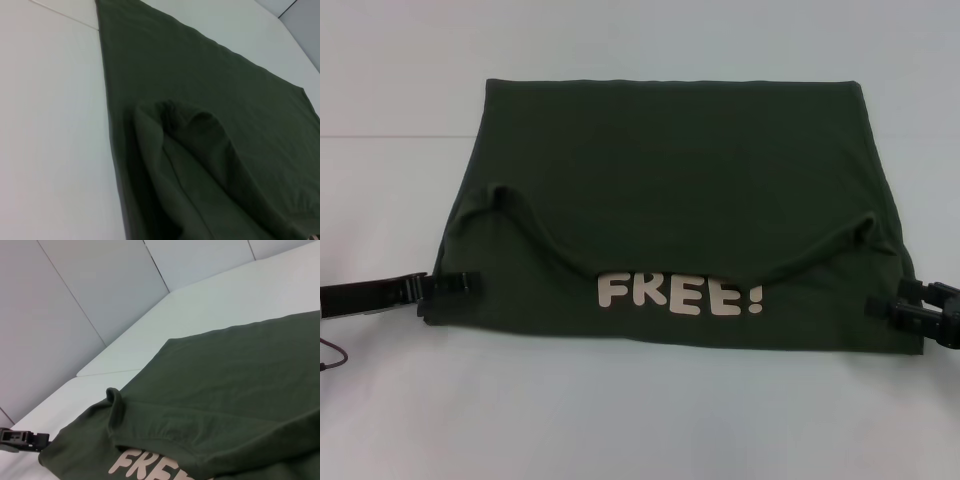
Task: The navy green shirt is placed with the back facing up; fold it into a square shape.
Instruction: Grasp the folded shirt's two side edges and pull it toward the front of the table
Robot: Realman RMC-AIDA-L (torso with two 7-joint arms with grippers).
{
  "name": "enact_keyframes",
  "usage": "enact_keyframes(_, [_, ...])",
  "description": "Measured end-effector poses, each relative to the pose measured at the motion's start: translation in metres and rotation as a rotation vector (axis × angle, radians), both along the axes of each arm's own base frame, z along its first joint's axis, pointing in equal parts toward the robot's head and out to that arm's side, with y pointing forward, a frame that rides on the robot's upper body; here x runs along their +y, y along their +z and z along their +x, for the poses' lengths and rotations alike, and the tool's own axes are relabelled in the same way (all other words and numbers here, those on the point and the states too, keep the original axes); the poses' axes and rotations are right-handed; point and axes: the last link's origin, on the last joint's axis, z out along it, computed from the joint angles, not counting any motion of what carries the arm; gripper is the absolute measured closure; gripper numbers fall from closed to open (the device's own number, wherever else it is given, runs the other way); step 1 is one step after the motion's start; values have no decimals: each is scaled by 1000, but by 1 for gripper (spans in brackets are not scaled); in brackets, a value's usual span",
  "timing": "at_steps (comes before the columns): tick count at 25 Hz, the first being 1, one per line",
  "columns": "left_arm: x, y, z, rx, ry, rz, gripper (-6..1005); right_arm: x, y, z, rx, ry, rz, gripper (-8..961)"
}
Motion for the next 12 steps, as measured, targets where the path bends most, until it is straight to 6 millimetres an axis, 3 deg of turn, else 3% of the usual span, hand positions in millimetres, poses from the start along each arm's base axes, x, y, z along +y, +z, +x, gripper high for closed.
enact_keyframes(12, [0,-1,1,-4,2,-10,122,1,0,-1,-1,2,1,19])
